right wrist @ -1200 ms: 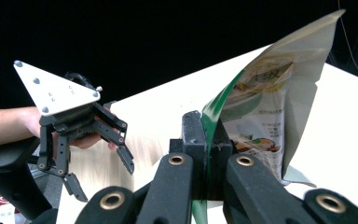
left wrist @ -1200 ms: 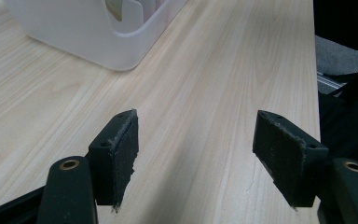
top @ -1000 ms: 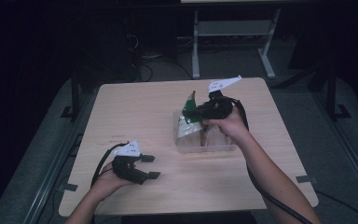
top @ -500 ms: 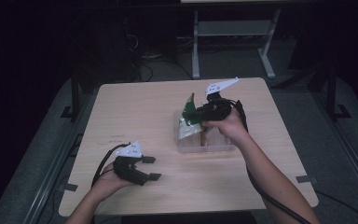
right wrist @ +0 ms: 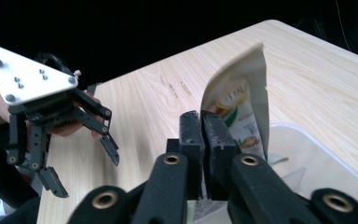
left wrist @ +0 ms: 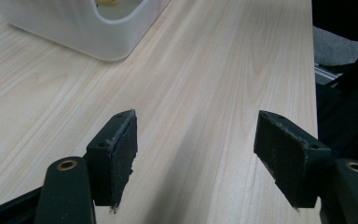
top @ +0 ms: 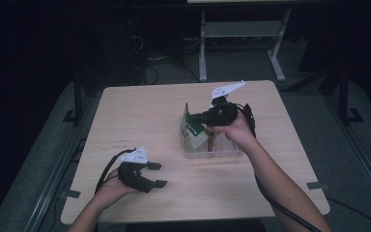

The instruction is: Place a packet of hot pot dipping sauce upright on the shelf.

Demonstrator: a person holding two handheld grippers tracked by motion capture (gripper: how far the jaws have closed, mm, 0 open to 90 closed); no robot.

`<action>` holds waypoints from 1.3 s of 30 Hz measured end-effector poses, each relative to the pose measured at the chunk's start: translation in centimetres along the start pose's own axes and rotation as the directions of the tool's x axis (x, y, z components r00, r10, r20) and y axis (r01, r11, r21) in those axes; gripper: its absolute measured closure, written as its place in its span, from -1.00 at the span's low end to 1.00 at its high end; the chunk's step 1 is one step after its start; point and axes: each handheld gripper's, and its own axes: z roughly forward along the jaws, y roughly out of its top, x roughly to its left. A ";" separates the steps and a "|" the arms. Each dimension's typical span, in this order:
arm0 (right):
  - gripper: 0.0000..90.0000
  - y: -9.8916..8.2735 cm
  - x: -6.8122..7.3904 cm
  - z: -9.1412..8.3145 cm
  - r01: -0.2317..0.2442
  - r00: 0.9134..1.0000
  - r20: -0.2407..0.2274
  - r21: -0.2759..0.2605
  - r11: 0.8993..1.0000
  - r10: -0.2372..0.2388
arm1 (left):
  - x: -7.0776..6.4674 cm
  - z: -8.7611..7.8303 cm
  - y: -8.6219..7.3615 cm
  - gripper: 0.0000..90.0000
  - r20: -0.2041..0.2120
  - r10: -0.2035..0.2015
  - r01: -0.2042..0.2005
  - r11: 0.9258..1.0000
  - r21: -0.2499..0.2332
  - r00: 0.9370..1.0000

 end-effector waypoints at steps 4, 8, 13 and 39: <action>0.76 0.2 0.1 -0.4 -0.009 1.000 -0.010 -0.030 1.000 0.008 | 0.0 0.0 0.0 -0.34 0.001 0.001 -0.001 1.000 0.003 1.000; 0.57 0.4 0.3 -0.9 -0.008 1.000 -0.009 -0.036 0.999 0.007 | 0.0 0.0 0.0 -0.34 0.000 0.004 -0.004 1.000 0.007 1.000; 0.20 0.6 1.1 -1.4 -0.001 1.000 -0.006 -0.023 1.000 0.001 | 0.1 -0.1 0.0 -0.35 -0.002 -0.003 0.003 1.000 0.000 1.000; -0.33 -4.1 7.0 -5.5 0.136 0.985 0.113 -0.031 0.990 -0.131 | -1.0 -1.7 0.0 -0.39 -0.053 -0.022 0.024 0.999 0.048 0.998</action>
